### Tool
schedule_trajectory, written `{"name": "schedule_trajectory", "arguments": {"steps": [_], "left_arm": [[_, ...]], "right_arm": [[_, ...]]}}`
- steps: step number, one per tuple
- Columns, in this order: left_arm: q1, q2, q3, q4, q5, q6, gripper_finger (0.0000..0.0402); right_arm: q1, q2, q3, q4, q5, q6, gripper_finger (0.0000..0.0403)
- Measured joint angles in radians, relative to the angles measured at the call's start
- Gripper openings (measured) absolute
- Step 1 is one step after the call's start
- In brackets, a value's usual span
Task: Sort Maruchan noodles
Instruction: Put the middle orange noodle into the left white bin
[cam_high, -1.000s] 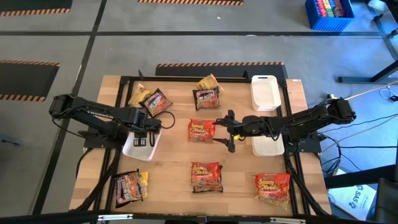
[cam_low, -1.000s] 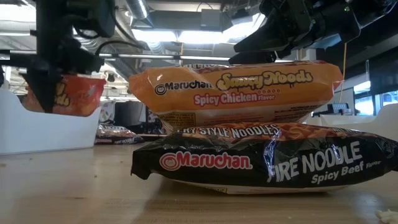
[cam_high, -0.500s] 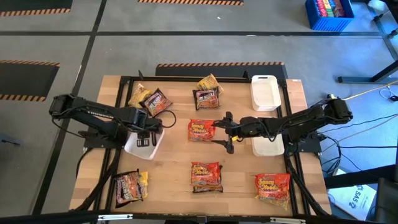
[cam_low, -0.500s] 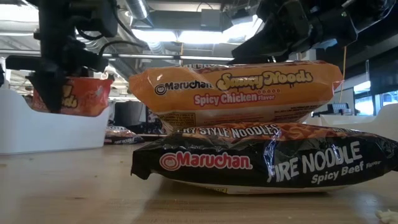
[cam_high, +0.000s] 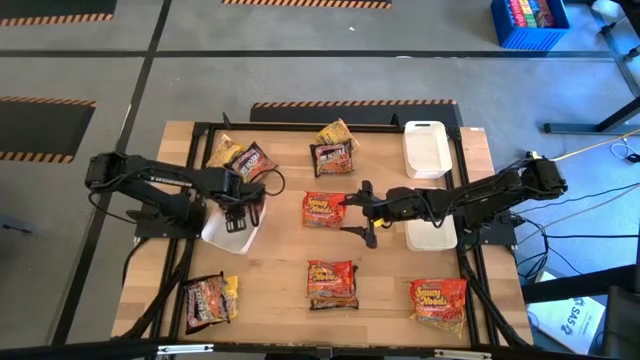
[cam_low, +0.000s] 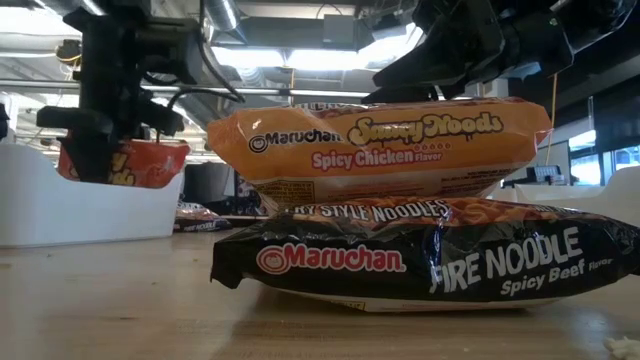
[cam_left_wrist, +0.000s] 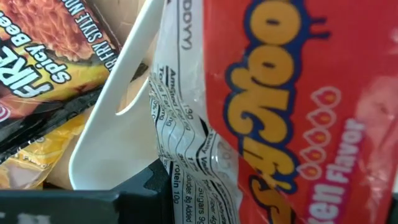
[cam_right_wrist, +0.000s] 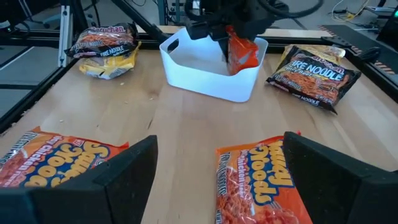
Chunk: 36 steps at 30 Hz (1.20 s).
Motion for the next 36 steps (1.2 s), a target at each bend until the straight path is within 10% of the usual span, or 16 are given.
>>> {"name": "schedule_trajectory", "arguments": {"steps": [36], "left_arm": [[0.011, 0.001, 0.075, -0.031, -0.187, 0.026, 0.0239]], "right_arm": [[0.0, 0.0, 0.0, 0.003, -0.005, 0.012, 0.0324]]}}
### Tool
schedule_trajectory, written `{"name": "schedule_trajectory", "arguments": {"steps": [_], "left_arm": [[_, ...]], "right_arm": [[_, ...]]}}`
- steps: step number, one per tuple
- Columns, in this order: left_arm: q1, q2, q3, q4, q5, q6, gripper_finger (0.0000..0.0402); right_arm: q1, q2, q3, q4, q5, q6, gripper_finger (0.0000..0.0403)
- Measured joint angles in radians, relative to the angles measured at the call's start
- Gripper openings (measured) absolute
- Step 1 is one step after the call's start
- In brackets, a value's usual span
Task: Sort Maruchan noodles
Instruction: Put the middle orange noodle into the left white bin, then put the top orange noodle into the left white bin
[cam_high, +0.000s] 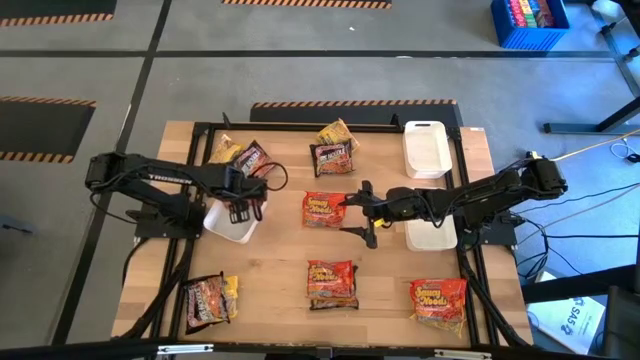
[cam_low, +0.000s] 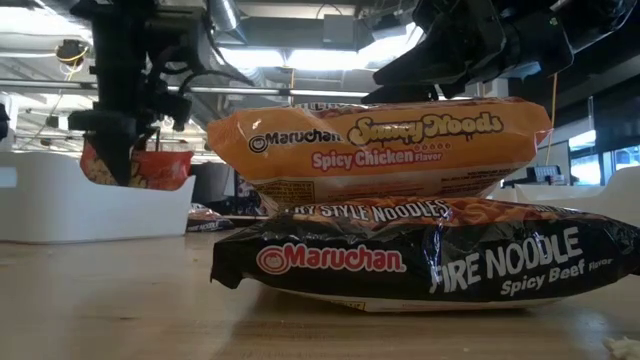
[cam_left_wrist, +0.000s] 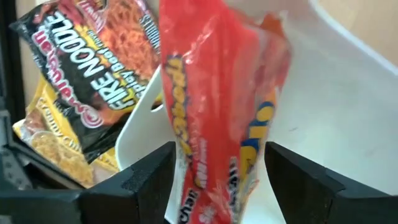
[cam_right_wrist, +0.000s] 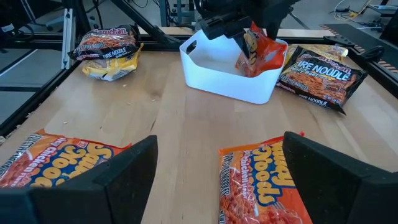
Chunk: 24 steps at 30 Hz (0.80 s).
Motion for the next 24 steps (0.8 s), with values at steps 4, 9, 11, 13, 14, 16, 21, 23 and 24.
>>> {"name": "schedule_trajectory", "arguments": {"steps": [4, 9, 11, 13, 14, 16, 21, 23, 24], "left_arm": [[0.0, 0.0, 0.057, -0.038, 0.022, -0.005, 0.0239], [-0.008, -0.009, 0.16, -0.065, 0.029, -0.033, 0.0238], [-0.016, -0.013, 0.203, -0.05, 0.028, -0.059, 0.0238], [-0.03, -0.012, 0.235, -0.011, 0.029, -0.1, 0.0238], [-0.037, -0.013, 0.247, 0.019, 0.029, -0.12, 0.0238], [-0.054, -0.013, 0.255, 0.105, 0.029, -0.146, 0.0238], [-0.094, -0.012, 0.227, 0.335, 0.03, -0.162, 0.0238], [-0.106, -0.012, 0.201, 0.43, 0.029, -0.163, 0.0238], [-0.11, -0.012, 0.184, 0.479, 0.029, -0.16, 0.0238]], "right_arm": [[0.0, 0.0, 0.0, 0.0, 0.0, 0.0, 0.0324], [0.0, 0.0, 0.0, 0.0, 0.005, 0.019, 0.0324], [0.0, 0.0, 0.001, -0.002, 0.028, 0.025, 0.0324], [0.0, 0.0, 0.001, -0.012, 0.056, 0.041, 0.0324], [0.0, -0.002, 0.001, -0.024, 0.071, 0.052, 0.0324], [-0.001, -0.016, 0.001, -0.062, 0.099, 0.082, 0.0324], [-0.001, -0.068, 0.001, -0.172, 0.162, 0.15, 0.0324], [-0.001, -0.086, 0.001, -0.208, 0.185, 0.175, 0.0324], [-0.001, -0.093, 0.001, -0.227, 0.186, 0.186, 0.0324]]}}
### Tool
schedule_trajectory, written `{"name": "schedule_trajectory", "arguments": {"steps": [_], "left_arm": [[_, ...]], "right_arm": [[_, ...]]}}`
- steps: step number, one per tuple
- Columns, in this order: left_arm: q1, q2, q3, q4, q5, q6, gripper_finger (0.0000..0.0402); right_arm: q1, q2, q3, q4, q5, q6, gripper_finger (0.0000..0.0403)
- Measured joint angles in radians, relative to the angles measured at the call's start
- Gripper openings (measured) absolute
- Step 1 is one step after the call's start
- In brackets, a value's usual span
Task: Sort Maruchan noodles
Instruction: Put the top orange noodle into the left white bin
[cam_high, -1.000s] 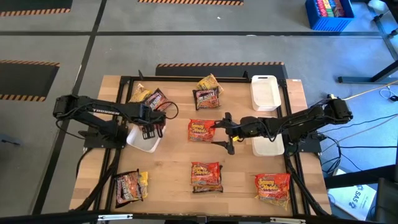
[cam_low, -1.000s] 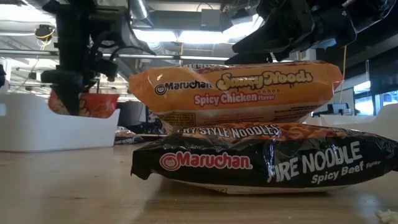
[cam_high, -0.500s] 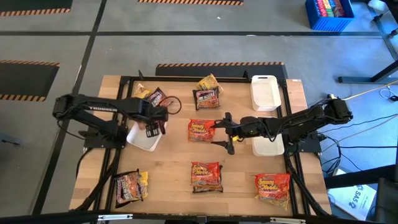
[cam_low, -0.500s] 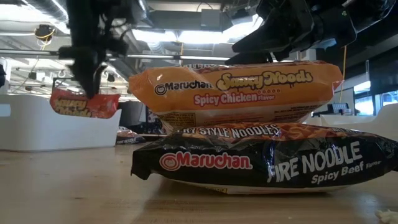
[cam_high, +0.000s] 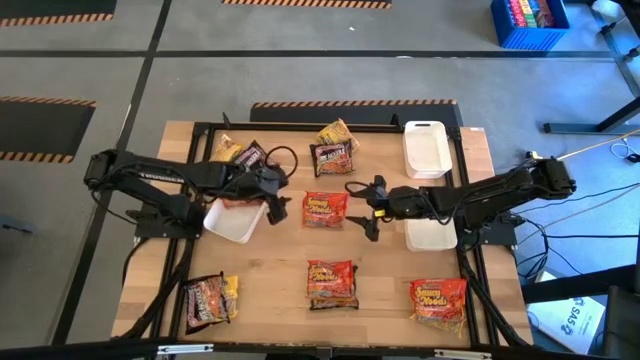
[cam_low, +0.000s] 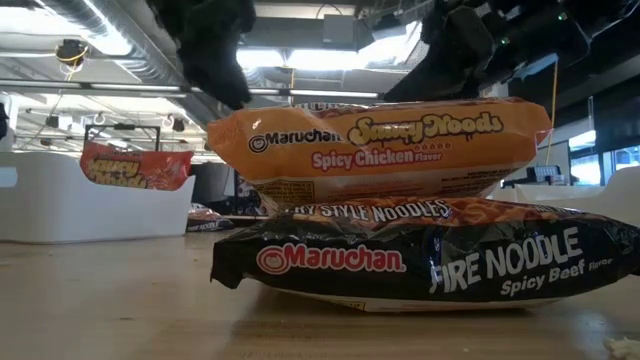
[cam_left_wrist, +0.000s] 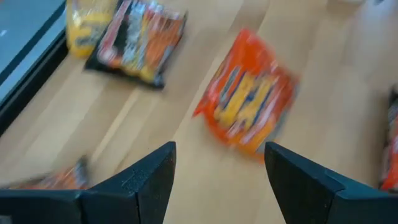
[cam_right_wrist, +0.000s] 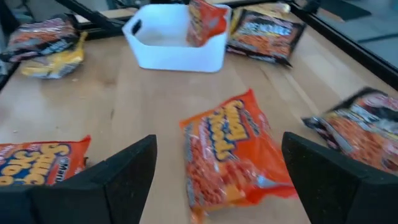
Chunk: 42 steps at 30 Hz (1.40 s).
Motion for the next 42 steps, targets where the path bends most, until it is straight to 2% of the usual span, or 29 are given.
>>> {"name": "schedule_trajectory", "arguments": {"steps": [7, 12, 20, 25, 32, 37, 42], "left_arm": [[-0.004, 0.01, -0.105, 0.301, 0.027, 0.005, 0.0238], [-0.004, 0.028, -0.146, 0.439, 0.027, 0.006, 0.0238], [0.006, 0.118, -0.151, 0.487, 0.015, 0.017, 0.0238], [0.018, 0.202, -0.152, 0.486, 0.015, 0.017, 0.0238], [0.031, 0.284, -0.152, 0.489, 0.028, 0.006, 0.0238], [0.028, 0.326, -0.152, 0.505, 0.053, 0.004, 0.0238], [0.028, 0.371, -0.152, 0.514, 0.054, -0.003, 0.0238]], "right_arm": [[-0.016, -0.008, 0.0, -0.114, 0.012, 0.014, 0.0324], [-0.056, -0.005, -0.004, -0.136, 0.006, 0.019, 0.0324], [-0.101, 0.075, -0.064, -0.01, -0.087, 0.103, 0.0324], [-0.098, 0.175, -0.065, 0.068, -0.098, 0.129, 0.0324], [-0.14, 0.286, -0.062, 0.086, -0.13, 0.199, 0.0324], [-0.152, 0.354, -0.061, 0.199, -0.19, 0.228, 0.0324], [-0.152, 0.409, -0.061, 0.288, -0.203, 0.254, 0.0324]]}}
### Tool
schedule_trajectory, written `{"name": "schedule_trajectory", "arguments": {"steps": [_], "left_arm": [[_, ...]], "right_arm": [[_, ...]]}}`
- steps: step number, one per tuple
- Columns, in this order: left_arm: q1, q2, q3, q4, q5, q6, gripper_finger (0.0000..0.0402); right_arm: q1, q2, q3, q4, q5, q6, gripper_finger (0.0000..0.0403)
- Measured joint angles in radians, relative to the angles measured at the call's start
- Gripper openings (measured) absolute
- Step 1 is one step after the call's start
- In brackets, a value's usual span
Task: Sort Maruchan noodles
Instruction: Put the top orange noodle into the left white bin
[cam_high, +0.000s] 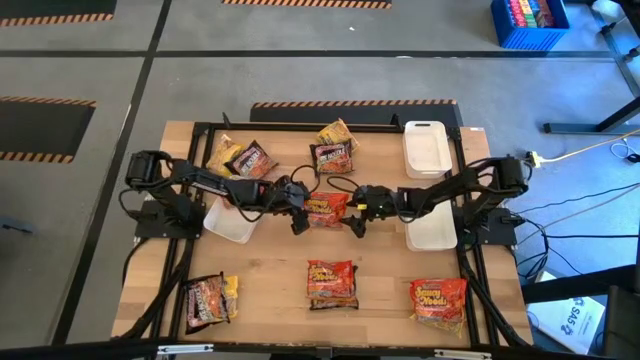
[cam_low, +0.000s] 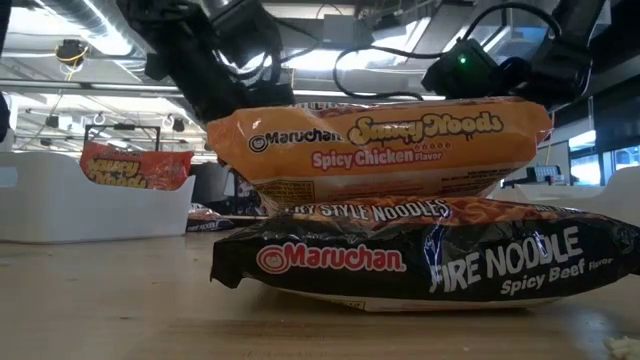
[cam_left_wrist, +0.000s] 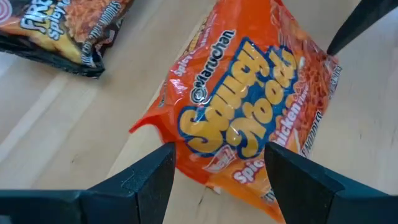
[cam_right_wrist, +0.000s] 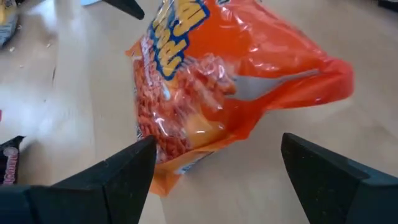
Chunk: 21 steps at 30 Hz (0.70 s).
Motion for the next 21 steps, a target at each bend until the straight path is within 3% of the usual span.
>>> {"name": "schedule_trajectory", "arguments": {"steps": [12, 21], "left_arm": [[-0.01, 0.09, 0.0, 0.143, 0.062, 0.008, 0.0238], [-0.026, 0.11, 0.0, 0.245, 0.075, 0.007, 0.0238]], "right_arm": [[0.002, 0.061, 0.0, 0.075, -0.005, 0.018, 0.0324], [0.003, 0.061, 0.0, 0.067, -0.066, 0.018, 0.0324]]}}
